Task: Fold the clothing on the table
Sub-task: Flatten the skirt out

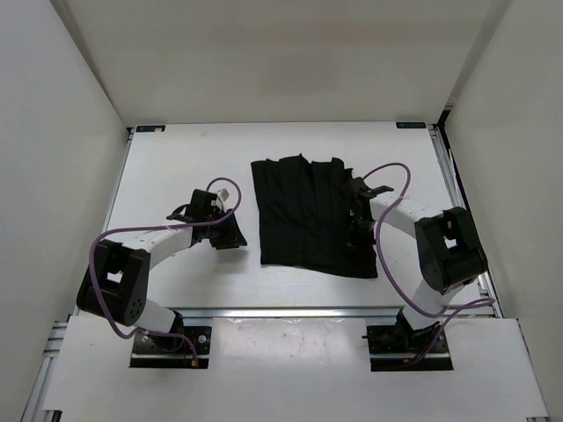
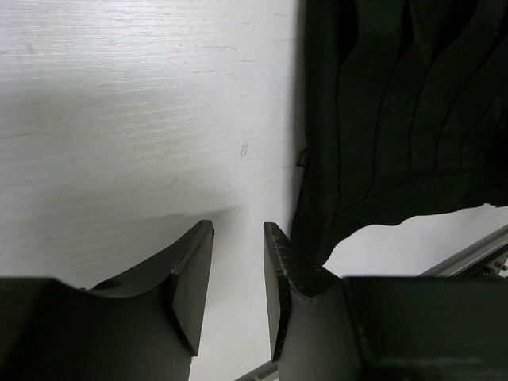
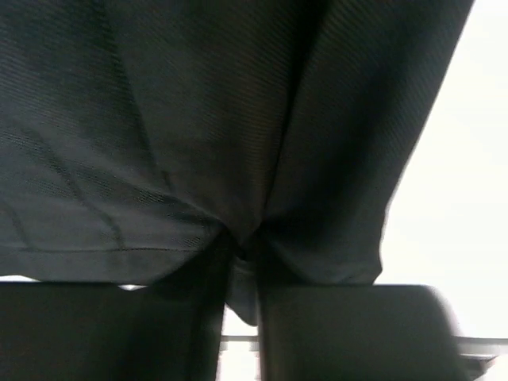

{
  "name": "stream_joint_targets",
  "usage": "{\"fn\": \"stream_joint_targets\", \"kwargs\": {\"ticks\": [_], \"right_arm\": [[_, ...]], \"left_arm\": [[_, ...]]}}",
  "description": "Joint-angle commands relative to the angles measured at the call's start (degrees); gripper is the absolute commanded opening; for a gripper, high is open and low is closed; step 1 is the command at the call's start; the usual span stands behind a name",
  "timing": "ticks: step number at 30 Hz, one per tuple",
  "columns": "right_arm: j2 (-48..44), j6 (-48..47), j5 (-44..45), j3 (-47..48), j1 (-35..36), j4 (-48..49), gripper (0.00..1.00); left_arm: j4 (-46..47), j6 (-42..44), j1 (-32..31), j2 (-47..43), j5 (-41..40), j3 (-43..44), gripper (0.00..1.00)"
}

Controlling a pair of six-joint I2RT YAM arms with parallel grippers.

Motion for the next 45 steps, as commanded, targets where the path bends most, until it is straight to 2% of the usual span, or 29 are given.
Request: {"fn": "stream_joint_targets", "kwargs": {"ticks": [1,2,6,11,15,21,22,24,25,26,31,33,34,36,37,41,44,45], "right_arm": [[3.69,-0.59,1.02,-1.4,1.39,0.89,0.06],[3.34,-0.5,1.63,-1.22,1.3,0.81,0.0],[-0.87,-0.41,2.08,-0.26,0.08,-0.86,0.0],[-11.4,-0.33,-1.16,0.54,-2.74,-1.74,0.0],[-17.57,0.99,-3.64,-2.61,-8.79,-1.83,0.0],[-23.2,0.91,-14.26,-12.1,-19.78,1.5,0.0],[-22.77,0.99,-13.57,-13.25,-19.88,1.07,0.0],[-21.46,1.34,-11.46,-14.14,-19.35,0.46,0.09],[-20.58,1.26,-9.19,-14.23,-18.83,-0.07,0.22],[-20.13,2.13,-7.78,-13.45,-18.39,-1.29,0.26],[-21.1,1.09,-4.6,-7.48,-11.11,-0.96,0.27],[-19.18,0.91,-4.86,-3.88,-9.08,-1.91,0.23],[-17.6,0.82,-4.6,-3.16,-8.37,-2.01,0.2],[-15.22,1.51,-4.78,-2.1,-7.05,-2.1,0.03],[-15.12,1.26,-4.52,-2.01,-6.44,-2.53,0.0],[-15.72,1.78,-1.62,-1.48,-6.34,-2.8,0.0],[-17.05,1.08,-2.14,-1.49,-9.06,-2.8,0.0],[-17.49,0.21,-3.01,-1.83,-9.33,-3.23,0.11]], "left_arm": [[-0.31,0.53,0.77,-2.91,0.24,-0.68,0.43],[-0.14,0.44,1.03,-2.91,0.07,-0.76,0.43],[-0.05,0.27,1.47,-3.09,0.33,-1.2,0.43],[0.56,0.01,1.3,-2.3,0.68,-1.2,0.42],[1.36,-0.61,0.95,-1.41,1.39,-0.77,0.42],[1.53,-0.43,0.24,0.26,1.21,0.64,0.42],[1.44,-0.52,-0.19,0.43,1.38,0.64,0.42],[1.09,0.0,-0.28,0.78,1.3,1.17,0.42],[1.53,-0.34,-0.46,0.78,1.73,1.17,0.42],[1.62,-0.43,-0.46,0.7,1.13,1.17,0.43],[1.62,-0.43,-0.55,0.7,1.12,0.82,0.42],[1.97,-0.52,-0.29,0.35,1.38,0.46,0.42],[1.71,-0.61,-0.11,0.26,1.3,0.21,0.42],[2.15,-0.44,-0.2,0.08,1.73,0.12,0.42],[2.23,-0.52,-0.02,0.17,1.3,0.2,0.42],[1.8,0.0,-0.02,-0.62,1.12,0.2,0.42],[1.8,-0.26,-0.11,-0.1,1.29,-0.06,0.42],[2.06,-0.26,-0.11,-0.18,1.21,-0.32,0.42]]}}
